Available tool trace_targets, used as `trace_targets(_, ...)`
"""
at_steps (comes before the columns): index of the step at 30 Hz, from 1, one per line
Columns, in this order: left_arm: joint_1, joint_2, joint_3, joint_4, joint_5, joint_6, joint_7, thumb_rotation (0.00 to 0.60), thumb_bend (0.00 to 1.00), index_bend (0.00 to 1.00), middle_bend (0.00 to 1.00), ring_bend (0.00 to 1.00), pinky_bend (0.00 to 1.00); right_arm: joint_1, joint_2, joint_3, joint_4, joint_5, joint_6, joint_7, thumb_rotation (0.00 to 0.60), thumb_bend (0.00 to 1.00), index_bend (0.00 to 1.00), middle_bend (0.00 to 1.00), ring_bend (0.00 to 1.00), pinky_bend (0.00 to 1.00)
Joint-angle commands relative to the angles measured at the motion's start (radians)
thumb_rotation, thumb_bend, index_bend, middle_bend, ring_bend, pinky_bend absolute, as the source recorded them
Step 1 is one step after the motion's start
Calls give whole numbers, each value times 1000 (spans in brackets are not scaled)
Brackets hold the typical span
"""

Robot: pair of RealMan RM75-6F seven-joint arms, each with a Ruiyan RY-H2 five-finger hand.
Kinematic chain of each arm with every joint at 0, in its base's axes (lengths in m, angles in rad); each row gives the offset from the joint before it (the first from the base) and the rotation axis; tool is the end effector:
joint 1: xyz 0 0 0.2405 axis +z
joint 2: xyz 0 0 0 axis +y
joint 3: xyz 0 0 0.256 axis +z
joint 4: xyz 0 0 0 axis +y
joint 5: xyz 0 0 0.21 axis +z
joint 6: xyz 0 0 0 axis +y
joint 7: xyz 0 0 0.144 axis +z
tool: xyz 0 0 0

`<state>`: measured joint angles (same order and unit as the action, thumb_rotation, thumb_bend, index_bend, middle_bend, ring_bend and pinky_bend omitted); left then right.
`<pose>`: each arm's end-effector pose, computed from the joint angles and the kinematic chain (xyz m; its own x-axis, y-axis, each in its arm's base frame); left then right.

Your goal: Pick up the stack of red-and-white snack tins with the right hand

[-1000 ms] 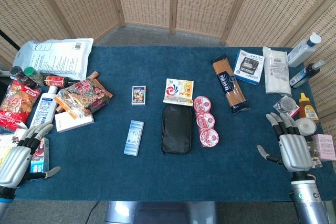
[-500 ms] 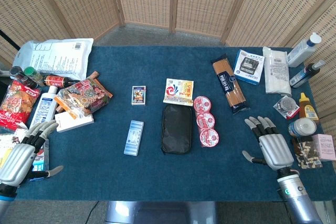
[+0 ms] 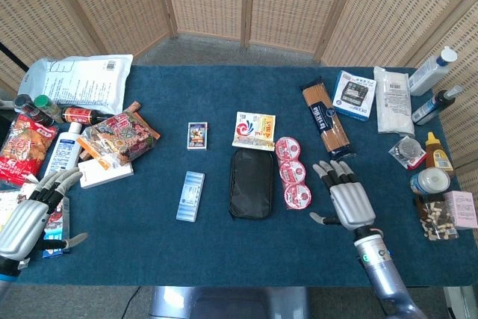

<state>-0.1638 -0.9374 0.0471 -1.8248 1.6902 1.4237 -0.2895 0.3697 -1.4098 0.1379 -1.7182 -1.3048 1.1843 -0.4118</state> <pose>-0.2549 0.1748 0.1659 0.1315 0.1945 0.9721 0.9736 -0.2099 -0.0897 -0.2093 -0.2571 0.0377 0.4070 -0.1779 0.8959 -0.9045 -0.2152 0.3682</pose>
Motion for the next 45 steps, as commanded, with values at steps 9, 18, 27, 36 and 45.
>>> trace_targets(9, -8, -4, -1, 57, -8, 3, -61, 600, 43, 35, 0, 0, 0, 95, -163, 41, 98, 124, -59, -100, 460, 172, 0, 0, 0, 0)
trace_targets(18, 5, 5, 6, 48, -4, 26, -53, 600, 45, 35, 0, 0, 0, 132, -232, 47, 190, 132, -59, -95, 461, 170, 0, 0, 0, 0)
trace_targets(27, 15, 12, 11, 27, 6, 42, -30, 600, 43, 35, 0, 0, 0, 145, -287, 47, 312, 132, -45, -79, 464, 169, 0, 0, 0, 0)
trace_targets(36, 15, 17, 9, 14, 6, 43, -16, 600, 44, 36, 0, 0, 0, 139, -260, 61, 404, 151, -51, -31, 464, 170, 0, 0, 0, 0)
trace_targets(45, 5, 8, 6, 11, 4, 28, -7, 600, 43, 36, 0, 0, 0, 132, -201, 72, 323, 191, -60, -42, 466, 170, 0, 0, 0, 0)
